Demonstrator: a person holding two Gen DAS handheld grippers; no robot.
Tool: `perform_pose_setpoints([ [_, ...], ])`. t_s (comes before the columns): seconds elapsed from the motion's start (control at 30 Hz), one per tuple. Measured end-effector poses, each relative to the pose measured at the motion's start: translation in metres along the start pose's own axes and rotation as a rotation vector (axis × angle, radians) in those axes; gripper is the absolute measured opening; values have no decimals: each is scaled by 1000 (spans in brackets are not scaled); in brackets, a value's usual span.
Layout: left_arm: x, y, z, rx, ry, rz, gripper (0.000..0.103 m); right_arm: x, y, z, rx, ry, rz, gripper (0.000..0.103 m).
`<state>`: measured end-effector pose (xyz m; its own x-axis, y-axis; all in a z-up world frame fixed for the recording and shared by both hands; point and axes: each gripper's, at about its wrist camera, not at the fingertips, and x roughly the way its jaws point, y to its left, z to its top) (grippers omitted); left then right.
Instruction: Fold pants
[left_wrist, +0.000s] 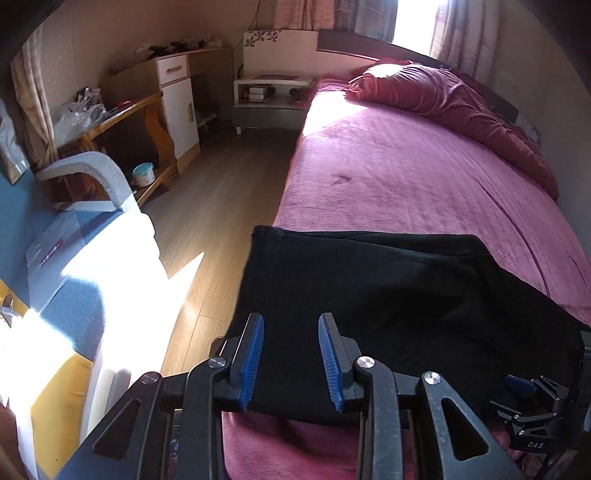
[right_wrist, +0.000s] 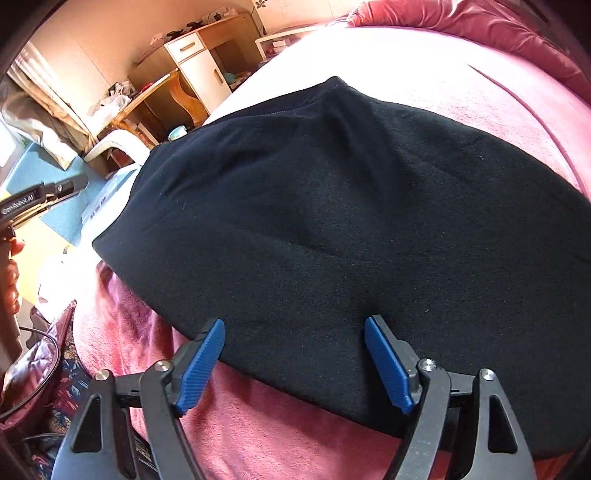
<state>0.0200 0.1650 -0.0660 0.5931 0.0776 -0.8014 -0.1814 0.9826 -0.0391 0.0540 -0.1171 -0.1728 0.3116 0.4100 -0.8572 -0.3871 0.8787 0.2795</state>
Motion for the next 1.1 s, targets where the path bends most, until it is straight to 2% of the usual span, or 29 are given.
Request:
perform_pose_setpoints([
  [0.1,-1,-34,-4,72,-18,-25,31,3,9,0,-11,4,-3,87],
  [0.23,-2,-72,-7,117,-31,-77,31,-7,13,0,-3,-6,-36,87],
  [0.37,-2,-99,-11,150,-30,-119,31,-32,2,-3,41,-59,-45,84],
  [0.47,0,-116,-16,180,-19,-136,31,-51,-10,-7,64,-95,-109,83],
  [0.67,12,-131,-22,215,8,-159,31,-64,-53,-22,195,-76,-205,60],
  [0.8,25,-136,-29,223,48,-180,31,-62,-72,-34,259,-30,-305,30],
  [0.83,30,-136,-31,221,65,-186,31,-60,-78,-39,274,-11,-317,26],
  [0.9,44,-134,-37,207,125,-192,31,-57,-84,-48,291,20,-333,22],
  [1.0,66,-127,-51,171,227,-192,31,-58,-83,-55,296,15,-322,22],
  [1.1,65,-126,-55,177,217,-195,31,-59,-84,-57,310,8,-304,22],
])
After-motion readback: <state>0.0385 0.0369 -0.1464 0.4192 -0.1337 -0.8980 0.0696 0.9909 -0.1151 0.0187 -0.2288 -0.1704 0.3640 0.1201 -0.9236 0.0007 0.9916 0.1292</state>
